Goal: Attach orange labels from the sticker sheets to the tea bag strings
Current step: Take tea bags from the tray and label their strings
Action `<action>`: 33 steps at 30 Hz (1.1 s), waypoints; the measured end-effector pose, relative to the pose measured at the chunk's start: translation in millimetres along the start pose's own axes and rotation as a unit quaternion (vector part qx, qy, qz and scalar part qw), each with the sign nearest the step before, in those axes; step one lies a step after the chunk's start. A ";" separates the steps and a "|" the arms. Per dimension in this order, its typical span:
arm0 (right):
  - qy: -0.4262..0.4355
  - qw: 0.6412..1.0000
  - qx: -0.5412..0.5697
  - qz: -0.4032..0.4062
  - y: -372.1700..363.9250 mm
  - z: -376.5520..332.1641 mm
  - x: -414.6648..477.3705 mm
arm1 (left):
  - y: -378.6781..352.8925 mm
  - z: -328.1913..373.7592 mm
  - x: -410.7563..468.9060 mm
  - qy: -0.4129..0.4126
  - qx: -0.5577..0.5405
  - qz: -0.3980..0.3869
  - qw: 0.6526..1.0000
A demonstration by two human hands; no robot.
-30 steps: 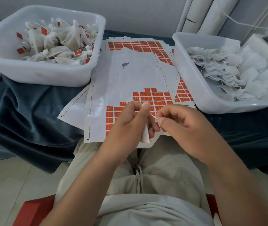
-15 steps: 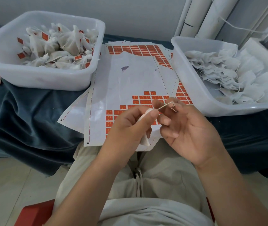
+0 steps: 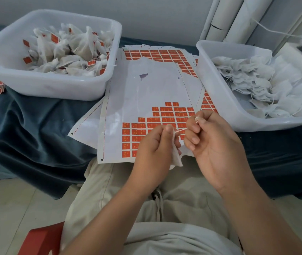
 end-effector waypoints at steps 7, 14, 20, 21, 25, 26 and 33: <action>0.101 0.986 -0.127 -0.026 9.1 -11.8 4.2 | 19.6 -3.2 10.0 -0.035 0.210 0.001 0.977; -0.033 0.997 0.048 0.041 23.5 10.5 7.6 | 47.6 -27.6 23.7 -0.071 0.585 -0.156 0.793; -0.325 0.935 -0.127 -0.062 31.6 71.0 -0.6 | 59.7 -8.8 28.8 -0.110 0.513 -0.038 0.851; -0.343 0.921 -0.168 -0.076 33.2 76.9 -1.1 | 61.2 -5.9 28.7 -0.110 0.508 -0.025 0.854; -0.272 0.954 -0.130 -0.003 38.7 88.7 4.6 | 70.3 1.0 27.9 -0.108 0.485 0.023 0.868; -0.225 0.970 -0.083 0.029 42.1 89.5 7.2 | 73.6 0.7 28.5 -0.104 0.479 0.030 0.871; -0.075 0.995 -0.021 0.061 43.1 83.8 8.5 | 66.8 -0.4 27.8 -0.118 0.443 -0.042 0.888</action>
Point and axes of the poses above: each hand's wrist, its own x-axis towards the middle knuckle, its own y-axis out of the back of the hand, z = x × y, the point moved 5 cm from there along x, towards the middle knuckle, and after that the axes turned 7 degrees about x, right-handed, at the moved point
